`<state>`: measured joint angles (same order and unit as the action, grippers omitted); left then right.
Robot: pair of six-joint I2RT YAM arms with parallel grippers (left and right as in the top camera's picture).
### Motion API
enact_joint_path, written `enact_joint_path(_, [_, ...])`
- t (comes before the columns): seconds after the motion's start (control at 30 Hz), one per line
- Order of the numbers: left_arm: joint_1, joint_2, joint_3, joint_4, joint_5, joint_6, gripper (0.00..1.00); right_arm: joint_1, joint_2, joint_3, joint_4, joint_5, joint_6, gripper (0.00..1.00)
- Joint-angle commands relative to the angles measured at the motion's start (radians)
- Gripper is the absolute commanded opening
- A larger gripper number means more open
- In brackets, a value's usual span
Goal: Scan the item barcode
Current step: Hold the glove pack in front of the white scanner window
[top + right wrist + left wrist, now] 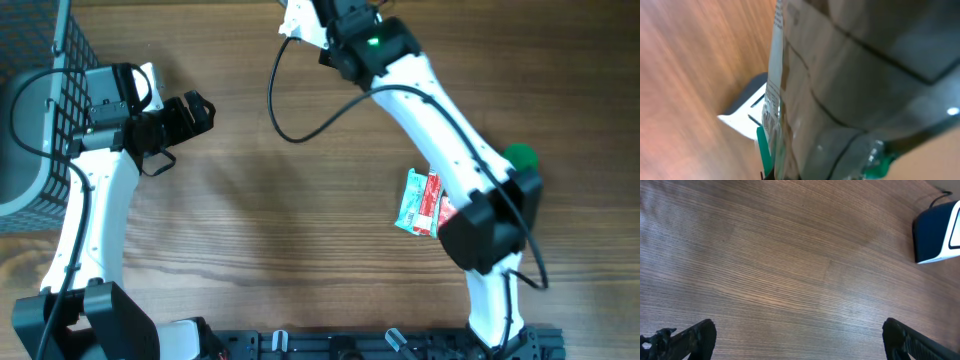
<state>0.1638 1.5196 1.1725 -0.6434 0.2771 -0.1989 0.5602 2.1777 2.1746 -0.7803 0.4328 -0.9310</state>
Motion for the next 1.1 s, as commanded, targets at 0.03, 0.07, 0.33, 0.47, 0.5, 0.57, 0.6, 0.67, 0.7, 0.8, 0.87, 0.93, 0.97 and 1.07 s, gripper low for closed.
enact_joint_path(0.03, [0.003,-0.001,-0.008,0.000,-0.010,0.009,1.00,-0.005,0.076,0.009,0.125,0.174,-0.092,0.04])
enact_joint_path(0.07, [0.003,-0.001,-0.008,0.000,-0.010,0.009,1.00,-0.005,0.089,0.009,0.154,0.190,-0.105,0.04])
enact_joint_path(0.33, [0.003,-0.001,-0.008,0.000,-0.010,0.009,1.00,-0.026,0.174,0.009,0.348,0.272,-0.166,0.04])
enact_joint_path(0.47, [0.003,-0.001,-0.008,0.000,-0.010,0.009,1.00,-0.032,0.196,0.009,0.407,0.294,-0.162,0.04])
enact_joint_path(0.5, [0.003,-0.001,-0.008,0.000,-0.010,0.009,1.00,-0.031,0.198,0.009,0.422,0.308,-0.162,0.04])
enact_joint_path(0.57, [0.003,-0.001,-0.008,0.000,-0.010,0.009,1.00,-0.032,0.205,0.009,0.436,0.314,-0.161,0.04])
enact_joint_path(0.6, [0.003,-0.001,-0.008,0.000,-0.010,0.009,1.00,-0.032,0.207,0.008,0.436,0.298,-0.157,0.04])
enact_joint_path(0.67, [0.003,-0.001,-0.008,0.000,-0.010,0.009,1.00,-0.032,0.209,-0.005,0.436,0.267,-0.149,0.04])
enact_joint_path(0.7, [0.003,-0.001,-0.008,0.001,-0.010,0.009,1.00,-0.032,0.209,-0.012,0.435,0.265,-0.148,0.04])
enact_joint_path(0.8, [0.003,-0.001,-0.008,0.000,-0.010,0.009,1.00,-0.031,0.209,-0.032,0.413,0.257,-0.135,0.04])
enact_joint_path(0.87, [0.003,-0.001,-0.008,0.000,-0.010,0.009,1.00,-0.031,0.209,-0.040,0.364,0.233,-0.117,0.04])
enact_joint_path(0.93, [0.003,-0.001,-0.008,0.000,-0.010,0.009,1.00,-0.031,0.209,-0.040,0.320,0.211,-0.098,0.04])
enact_joint_path(0.97, [0.003,-0.001,-0.008,0.000,-0.010,0.009,1.00,-0.031,0.209,-0.040,0.308,0.200,-0.082,0.04])
enact_joint_path(1.07, [0.003,-0.001,-0.008,0.000,-0.010,0.009,1.00,-0.031,0.209,-0.040,0.295,0.182,-0.051,0.04])
